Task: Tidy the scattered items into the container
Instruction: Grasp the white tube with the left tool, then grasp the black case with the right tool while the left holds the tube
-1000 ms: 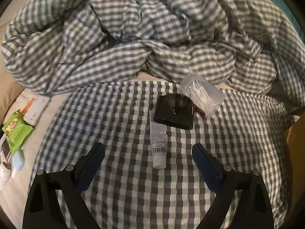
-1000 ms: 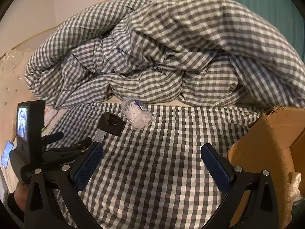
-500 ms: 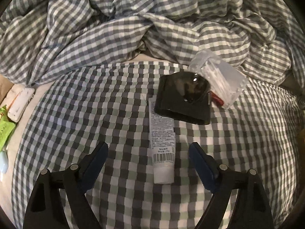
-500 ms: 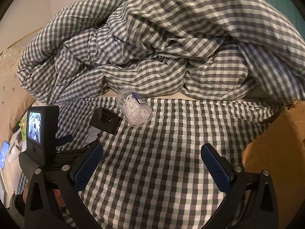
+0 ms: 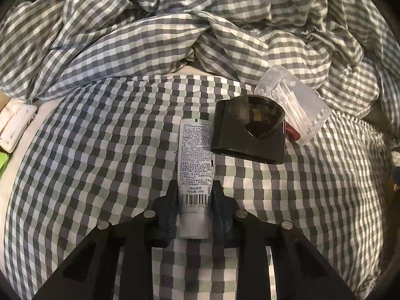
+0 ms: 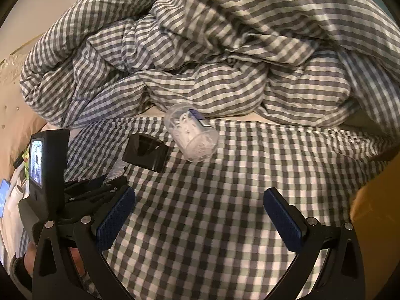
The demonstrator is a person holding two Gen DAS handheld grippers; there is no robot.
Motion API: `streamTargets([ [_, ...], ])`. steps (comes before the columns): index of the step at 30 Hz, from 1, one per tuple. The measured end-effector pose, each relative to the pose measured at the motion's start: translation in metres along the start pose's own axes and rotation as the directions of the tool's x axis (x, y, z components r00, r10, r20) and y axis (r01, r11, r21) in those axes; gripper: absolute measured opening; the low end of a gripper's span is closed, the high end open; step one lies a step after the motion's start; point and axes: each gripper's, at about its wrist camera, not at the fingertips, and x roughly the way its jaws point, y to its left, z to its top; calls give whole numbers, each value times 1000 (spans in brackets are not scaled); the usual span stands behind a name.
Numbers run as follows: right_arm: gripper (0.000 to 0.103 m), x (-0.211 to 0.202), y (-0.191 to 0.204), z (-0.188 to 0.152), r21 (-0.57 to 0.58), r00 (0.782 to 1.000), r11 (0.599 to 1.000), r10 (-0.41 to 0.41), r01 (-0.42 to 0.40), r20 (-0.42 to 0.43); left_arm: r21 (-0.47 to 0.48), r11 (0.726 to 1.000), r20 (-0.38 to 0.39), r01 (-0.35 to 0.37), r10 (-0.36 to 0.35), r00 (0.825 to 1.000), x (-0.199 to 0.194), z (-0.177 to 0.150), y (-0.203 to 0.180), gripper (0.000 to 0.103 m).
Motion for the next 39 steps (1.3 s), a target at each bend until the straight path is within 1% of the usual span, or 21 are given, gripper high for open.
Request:
streamTargets([
  [7, 103, 16, 22, 5, -28, 1000, 999, 18, -19, -7, -37, 999, 35, 5, -3, 999, -18, 0, 21, 26],
  [10, 103, 26, 33, 8, -25, 999, 999, 39, -40, -15, -52, 999, 52, 5, -2, 999, -30, 1, 33, 26],
  [13, 103, 39, 46, 13, -26, 998, 997, 66, -66, -19, -59, 998, 67, -1, 5, 998, -42, 4, 44, 26],
  [19, 103, 68, 73, 26, -29, 997, 996, 78, -79, -22, -82, 996, 95, -20, 28, 995, -56, 7, 66, 26],
  [21, 103, 77, 78, 28, -16, 998, 998, 56, -57, -15, -84, 996, 103, -26, 35, 994, -59, 7, 71, 26],
  [26, 103, 108, 82, 33, 40, 998, 999, 30, -27, -56, -104, 994, 104, -32, 43, 994, -58, 7, 87, 26],
  [29, 103, 125, 86, 33, 32, 996, 999, 4, -1, -84, -114, 993, 102, -36, 47, 994, -56, 6, 95, 26],
  [33, 102, 144, 93, 33, -19, 995, 999, -46, 45, -93, -125, 991, 100, -42, 55, 994, -54, 6, 104, 26],
  [35, 96, 151, 96, 31, -47, 992, 997, -63, 58, -108, -124, 991, 102, -56, 69, 992, -55, 5, 106, 26],
  [36, 91, 154, 97, 31, -54, 991, 996, -71, 65, -115, -117, 991, 107, -71, 84, 991, -55, 5, 106, 26],
  [37, 86, 154, 97, 30, -59, 990, 995, -81, 75, -112, -112, 991, 110, -80, 92, 990, -56, 5, 106, 26],
  [39, 80, 152, 96, 31, -61, 992, 996, -76, 70, -104, -113, 991, 113, -78, 90, 989, -58, 5, 105, 26],
])
